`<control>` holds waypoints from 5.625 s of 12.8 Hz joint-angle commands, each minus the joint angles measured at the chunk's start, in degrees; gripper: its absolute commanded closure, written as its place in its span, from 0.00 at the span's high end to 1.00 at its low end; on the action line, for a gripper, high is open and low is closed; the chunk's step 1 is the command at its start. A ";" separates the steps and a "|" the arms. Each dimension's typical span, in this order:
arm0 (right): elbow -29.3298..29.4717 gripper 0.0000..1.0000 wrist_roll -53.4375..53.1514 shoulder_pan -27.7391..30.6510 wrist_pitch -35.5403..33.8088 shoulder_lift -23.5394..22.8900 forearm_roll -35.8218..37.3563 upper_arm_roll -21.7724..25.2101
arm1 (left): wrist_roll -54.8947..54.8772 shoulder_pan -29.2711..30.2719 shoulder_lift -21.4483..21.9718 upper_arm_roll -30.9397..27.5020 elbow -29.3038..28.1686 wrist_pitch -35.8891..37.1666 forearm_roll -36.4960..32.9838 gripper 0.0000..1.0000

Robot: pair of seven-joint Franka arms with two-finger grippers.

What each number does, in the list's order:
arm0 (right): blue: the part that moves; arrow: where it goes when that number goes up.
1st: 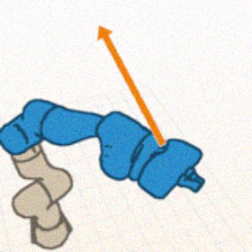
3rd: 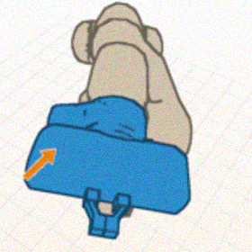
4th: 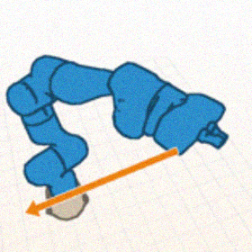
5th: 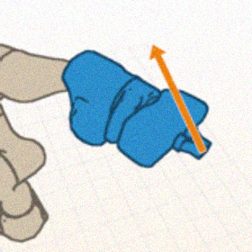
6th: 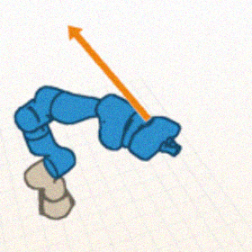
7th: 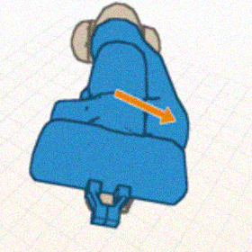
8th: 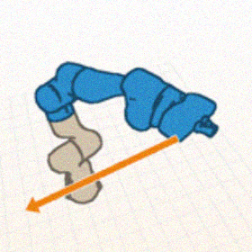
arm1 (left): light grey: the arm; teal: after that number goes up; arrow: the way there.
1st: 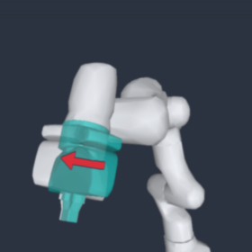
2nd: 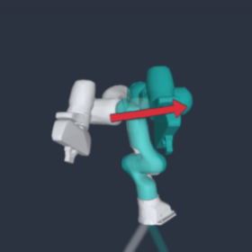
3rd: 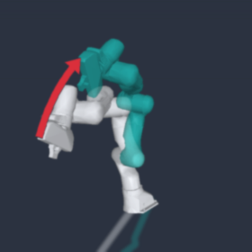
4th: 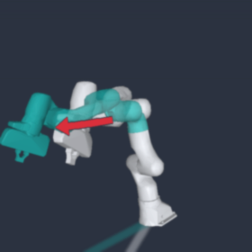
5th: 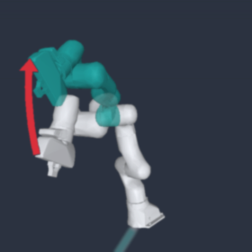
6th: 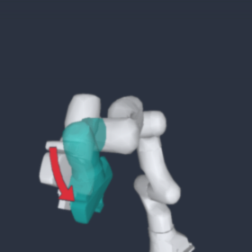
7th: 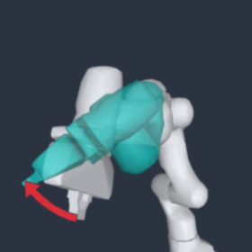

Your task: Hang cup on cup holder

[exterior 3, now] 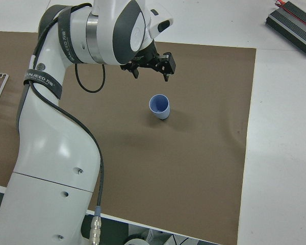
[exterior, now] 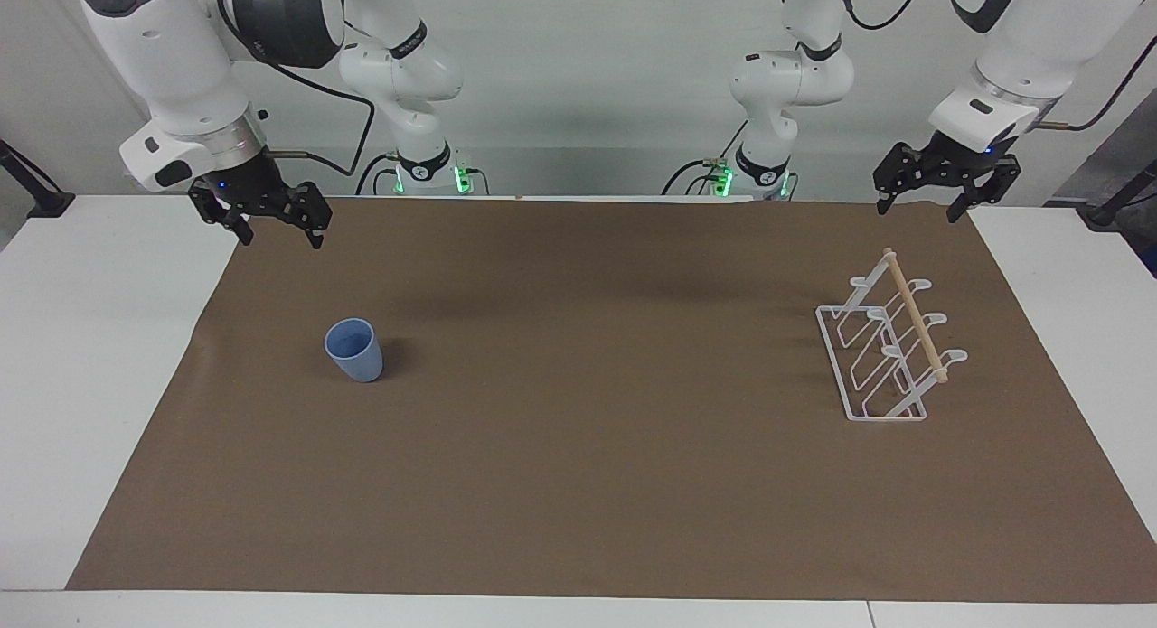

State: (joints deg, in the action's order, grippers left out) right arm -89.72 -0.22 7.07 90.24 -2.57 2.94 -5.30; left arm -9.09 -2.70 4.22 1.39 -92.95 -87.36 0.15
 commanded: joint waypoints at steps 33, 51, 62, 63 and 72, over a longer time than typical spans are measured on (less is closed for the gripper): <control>-18.21 1.00 -1.53 -1.17 22.43 -1.37 -1.36 -2.97 | -0.14 -0.55 1.40 -0.24 -1.62 -2.91 -0.33 1.00; -30.16 1.00 -2.50 -4.43 42.11 -4.11 -1.45 -2.88 | -0.05 -0.47 1.49 -0.24 -1.79 -2.91 -0.24 1.00; -31.92 1.00 -2.24 -2.94 42.82 -4.81 -1.36 -2.88 | -0.05 -0.47 1.49 -0.15 -1.88 -2.55 -0.24 1.00; -32.01 1.00 -2.06 -2.94 43.17 -4.90 -1.36 -2.88 | -0.05 -0.47 1.49 -0.15 -1.97 -2.55 -0.24 1.00; -32.01 0.31 -1.53 -3.11 44.23 -5.08 -1.36 -2.88 | -0.05 -0.47 1.49 -0.16 -1.97 -2.55 -0.24 1.00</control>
State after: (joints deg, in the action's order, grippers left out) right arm -121.15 -3.02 3.40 133.46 -7.76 2.54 -7.74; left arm -9.09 -2.72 4.38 1.51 -93.33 -89.29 0.15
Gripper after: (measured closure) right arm 0.493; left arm 0.000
